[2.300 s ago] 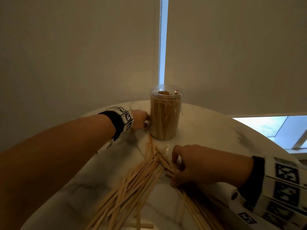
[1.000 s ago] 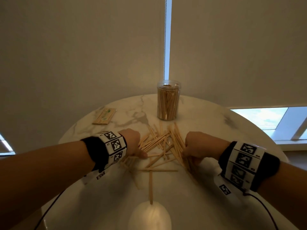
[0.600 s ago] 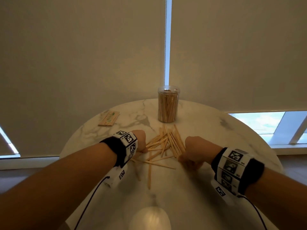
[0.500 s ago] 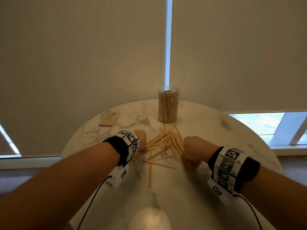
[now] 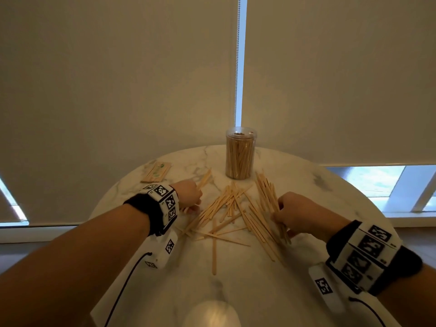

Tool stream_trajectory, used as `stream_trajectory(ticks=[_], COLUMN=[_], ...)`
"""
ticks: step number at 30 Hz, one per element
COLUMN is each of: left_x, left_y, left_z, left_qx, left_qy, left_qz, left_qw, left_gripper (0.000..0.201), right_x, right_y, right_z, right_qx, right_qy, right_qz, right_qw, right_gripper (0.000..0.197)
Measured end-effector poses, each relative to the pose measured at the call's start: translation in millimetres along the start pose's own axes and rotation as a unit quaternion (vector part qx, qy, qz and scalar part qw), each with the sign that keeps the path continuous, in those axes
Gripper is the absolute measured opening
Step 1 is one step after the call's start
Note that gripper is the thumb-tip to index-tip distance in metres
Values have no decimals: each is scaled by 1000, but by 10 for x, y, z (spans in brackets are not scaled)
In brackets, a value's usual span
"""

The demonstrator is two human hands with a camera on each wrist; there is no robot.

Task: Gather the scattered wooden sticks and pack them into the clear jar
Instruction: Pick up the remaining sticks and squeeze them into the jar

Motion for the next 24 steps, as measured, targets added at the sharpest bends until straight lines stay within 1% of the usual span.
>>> stream_trajectory(ticks=[3,5,6,7,9,10,11,12,13,14,15,16,18,20,22,24], left_x=[-77,-171,-237,-312,-495,-586,-679,-770,-868,-946,-1010,-1050,-1103,-1128,-1173,-1240], left_y=[33,38,23,-2,-92,-130,-161,-185,-191,-166,-115,-54,64,135,197,259], left_z=[-17,-5,-11,-20,-4,10,18,15,10,18,44,98,174,289,320,353], left_qx=[-21,-30,-24,-15,11,17,22,25,23,11,-9,-27,-40,-36,-38,-45], left_qy=[-2,-9,-17,-27,-58,-78,-100,-126,-158,-189,-211,-225,-229,-201,-180,-188], left_qz=[-133,-234,-268,-286,-287,-273,-255,-239,-235,-240,-247,-251,-291,-368,-438,-503], left_qw=[991,972,963,958,956,959,961,963,959,952,946,941,928,907,880,842], left_gripper=[18,17,21,34,66,76,80,76,63,48,37,33,35,38,37,34], right_x=[152,275,353,431,603,706,813,913,1005,1076,1128,1164,1243,1303,1333,1328], right_y=[30,44,45,49,49,40,31,24,17,18,37,76,189,305,376,415], right_z=[7,43,68,100,176,206,240,285,336,388,445,501,582,620,656,711], right_qx=[-16,-29,-35,-41,-47,-45,-44,-45,-47,-52,-61,-76,-118,-148,-156,-149], right_qy=[39,68,83,100,134,153,175,200,220,230,233,237,252,269,278,274], right_qz=[50,85,100,112,130,130,122,111,99,86,76,64,38,35,41,18], right_qw=[998,994,991,988,981,979,976,972,969,968,968,966,960,951,947,950], right_gripper=[15,14,13,12,11,11,11,12,14,15,15,15,15,14,15,16])
Point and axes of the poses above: each hand's wrist, its own z-axis towards the middle knuckle, its own y-axis out of the back of the hand, x = y × z, the point moved 7 cm from there along z, towards the middle knuckle, and after that the axes turned 4 degrees about y, right-handed, at the moved point
